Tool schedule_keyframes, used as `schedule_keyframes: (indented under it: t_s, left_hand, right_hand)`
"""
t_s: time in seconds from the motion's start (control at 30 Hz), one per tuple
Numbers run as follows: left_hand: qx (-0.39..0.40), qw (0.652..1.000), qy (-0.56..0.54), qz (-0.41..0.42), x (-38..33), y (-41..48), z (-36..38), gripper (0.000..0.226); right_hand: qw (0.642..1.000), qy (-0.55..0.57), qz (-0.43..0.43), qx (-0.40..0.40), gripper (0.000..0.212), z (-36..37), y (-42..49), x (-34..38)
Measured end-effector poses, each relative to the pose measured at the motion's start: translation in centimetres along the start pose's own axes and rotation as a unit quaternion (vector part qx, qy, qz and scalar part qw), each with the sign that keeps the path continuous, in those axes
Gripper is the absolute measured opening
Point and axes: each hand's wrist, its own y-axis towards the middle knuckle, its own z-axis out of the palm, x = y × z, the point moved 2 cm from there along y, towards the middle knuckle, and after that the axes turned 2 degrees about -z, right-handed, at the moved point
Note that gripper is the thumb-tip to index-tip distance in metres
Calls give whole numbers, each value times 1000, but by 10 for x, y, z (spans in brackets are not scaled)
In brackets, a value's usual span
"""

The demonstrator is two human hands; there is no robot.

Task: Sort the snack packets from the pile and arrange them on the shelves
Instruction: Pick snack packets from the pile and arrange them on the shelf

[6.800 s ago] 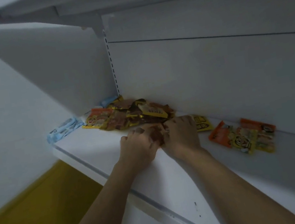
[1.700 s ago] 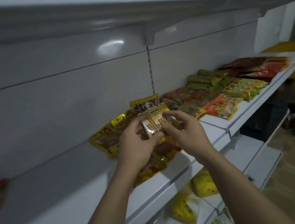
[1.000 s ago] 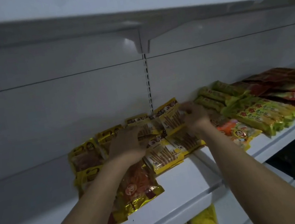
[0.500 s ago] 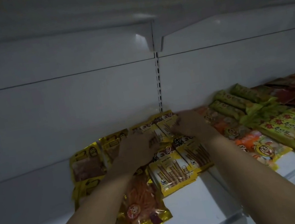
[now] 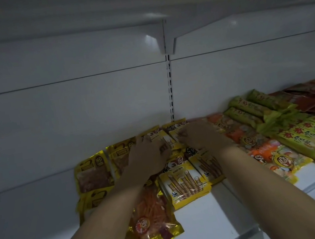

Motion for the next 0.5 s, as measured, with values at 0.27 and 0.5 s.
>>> schedule_keyframes:
  t_s: [0.27,0.5]
  left_hand:
    - [-42,999,-16,15,12,-23,-19,54]
    - [-75,995,-67,-10,49,-78,-45,54]
  right_hand:
    - [994,77,-25,-68,48,-14,-30,22]
    - [995,52,-67,-56,62,-38,-64,85]
